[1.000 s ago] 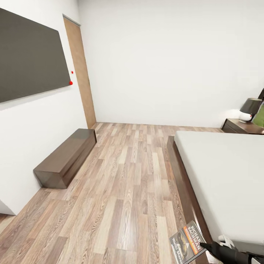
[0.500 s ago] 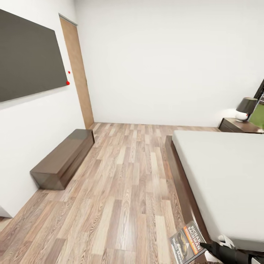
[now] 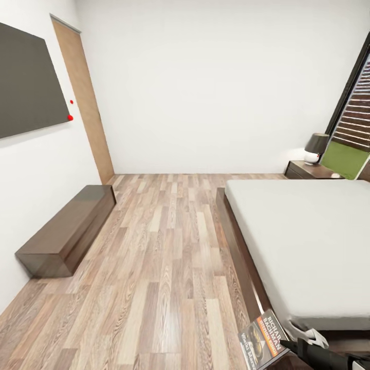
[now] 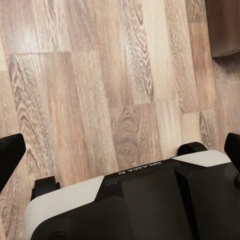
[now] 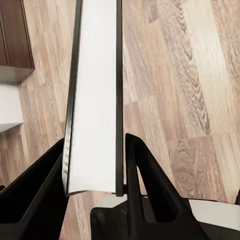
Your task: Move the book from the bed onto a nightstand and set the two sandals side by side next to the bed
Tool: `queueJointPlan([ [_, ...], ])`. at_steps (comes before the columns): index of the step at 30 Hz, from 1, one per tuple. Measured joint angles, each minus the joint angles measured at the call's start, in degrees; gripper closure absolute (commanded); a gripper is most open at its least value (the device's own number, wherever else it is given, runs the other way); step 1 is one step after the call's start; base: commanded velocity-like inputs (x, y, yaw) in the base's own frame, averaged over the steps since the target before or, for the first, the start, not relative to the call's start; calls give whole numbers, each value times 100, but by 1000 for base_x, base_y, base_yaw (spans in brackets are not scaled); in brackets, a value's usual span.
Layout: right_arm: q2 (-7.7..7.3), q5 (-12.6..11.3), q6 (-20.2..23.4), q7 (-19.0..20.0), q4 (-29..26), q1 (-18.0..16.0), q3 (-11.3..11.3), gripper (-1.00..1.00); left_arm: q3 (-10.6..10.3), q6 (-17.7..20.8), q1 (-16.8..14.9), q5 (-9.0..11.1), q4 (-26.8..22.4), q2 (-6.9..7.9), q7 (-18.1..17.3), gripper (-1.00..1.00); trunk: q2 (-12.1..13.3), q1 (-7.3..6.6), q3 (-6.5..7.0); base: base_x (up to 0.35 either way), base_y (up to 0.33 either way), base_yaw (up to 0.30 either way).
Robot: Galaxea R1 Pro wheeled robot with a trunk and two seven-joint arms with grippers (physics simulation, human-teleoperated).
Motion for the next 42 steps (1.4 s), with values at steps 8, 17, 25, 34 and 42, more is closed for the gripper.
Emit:
queueJointPlan([
  [8,0,0,0,0,0,0,-4,100,0,1,0,0,-1,0,0,-100,0,0,27,0,0,-7],
  [17,0,-2,-318,-1,0,0,-10,100,0,0,0,0,0,0,0,-100,0,0,108,0,0,0],
  [25,0,0,-402,-1,0,0,-6,100,0,1,0,0,1,0,0,-100,0,0,182,0,0,0],
  [34,0,0,-405,-1,0,0,-4,100,0,0,1,0,0,0,0,-100,0,0,264,0,0,0],
  [42,0,0,-405,-1,1,0,-4,100,0,0,1,0,2,0,0,-100,0,0,338,0,0,0],
])
